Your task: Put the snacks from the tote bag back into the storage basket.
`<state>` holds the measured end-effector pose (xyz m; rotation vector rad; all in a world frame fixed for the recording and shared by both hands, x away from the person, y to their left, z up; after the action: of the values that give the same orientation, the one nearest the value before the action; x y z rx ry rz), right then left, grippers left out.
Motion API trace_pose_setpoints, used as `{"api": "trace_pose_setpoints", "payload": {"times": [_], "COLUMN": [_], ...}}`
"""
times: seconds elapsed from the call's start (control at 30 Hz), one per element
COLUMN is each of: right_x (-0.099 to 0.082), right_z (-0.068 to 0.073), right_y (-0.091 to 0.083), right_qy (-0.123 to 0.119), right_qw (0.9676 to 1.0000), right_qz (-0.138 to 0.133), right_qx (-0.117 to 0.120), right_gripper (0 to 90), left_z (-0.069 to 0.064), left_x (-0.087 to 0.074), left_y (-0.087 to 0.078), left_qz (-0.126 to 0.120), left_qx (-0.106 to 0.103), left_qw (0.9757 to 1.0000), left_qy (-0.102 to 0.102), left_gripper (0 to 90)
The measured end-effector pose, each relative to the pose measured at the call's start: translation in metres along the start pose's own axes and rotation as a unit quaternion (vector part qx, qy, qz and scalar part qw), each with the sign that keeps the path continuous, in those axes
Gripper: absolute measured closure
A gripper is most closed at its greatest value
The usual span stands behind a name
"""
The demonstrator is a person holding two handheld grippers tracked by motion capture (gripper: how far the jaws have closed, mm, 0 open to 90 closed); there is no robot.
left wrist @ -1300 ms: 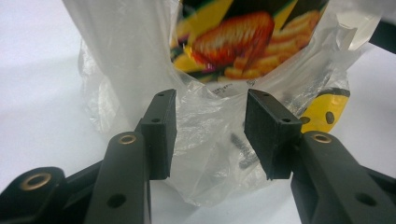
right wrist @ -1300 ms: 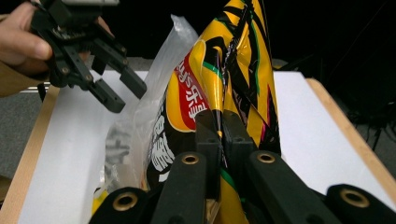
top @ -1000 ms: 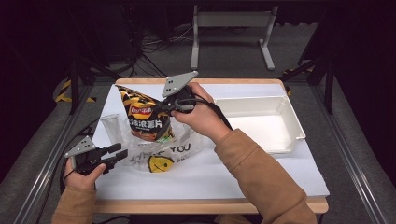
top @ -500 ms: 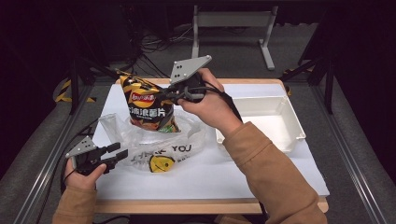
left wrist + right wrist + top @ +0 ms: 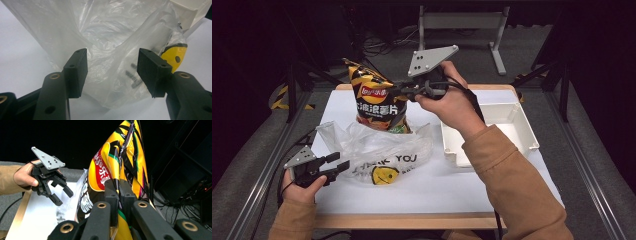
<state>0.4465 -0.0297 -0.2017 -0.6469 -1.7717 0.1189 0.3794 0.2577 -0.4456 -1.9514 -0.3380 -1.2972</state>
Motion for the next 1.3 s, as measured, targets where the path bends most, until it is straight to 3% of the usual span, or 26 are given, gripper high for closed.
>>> {"api": "trace_pose_setpoints", "payload": {"times": [0.33, 0.9, 1.3], "right_x": [-0.004, -0.025, -0.053], "right_z": [-0.012, -0.029, -0.043], "right_y": [-0.032, -0.094, -0.139], "right_qy": [-0.007, 0.013, 0.018], "right_qw": [0.9997, 0.9978, 0.9954], "right_qz": [0.009, 0.002, 0.027], "right_qx": [-0.024, -0.065, -0.091], "right_gripper": [87.7, 87.6, 87.5], "left_z": [0.002, 0.008, 0.02], "left_x": [0.0, -0.004, -0.009], "left_y": [0.002, 0.001, -0.011], "left_qz": [-0.001, 0.005, -0.001], "left_qx": [-0.002, 0.016, 0.049], "left_qw": [1.0, 0.9998, 0.9985], "left_qy": [-0.001, -0.007, -0.023], "left_gripper": [41.7, 40.7, 40.8]}}
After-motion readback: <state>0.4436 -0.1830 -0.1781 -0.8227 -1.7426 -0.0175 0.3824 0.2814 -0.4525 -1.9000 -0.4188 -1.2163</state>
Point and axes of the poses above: each handheld gripper's, and its own axes: y roughly forward along the jaws, x roughly out of its top, z roughly to its left, the point moved 5 cm from there along y, roughly forward along the jaws, and after that the axes turned 2 degrees about -x, right-handed, at the moved point
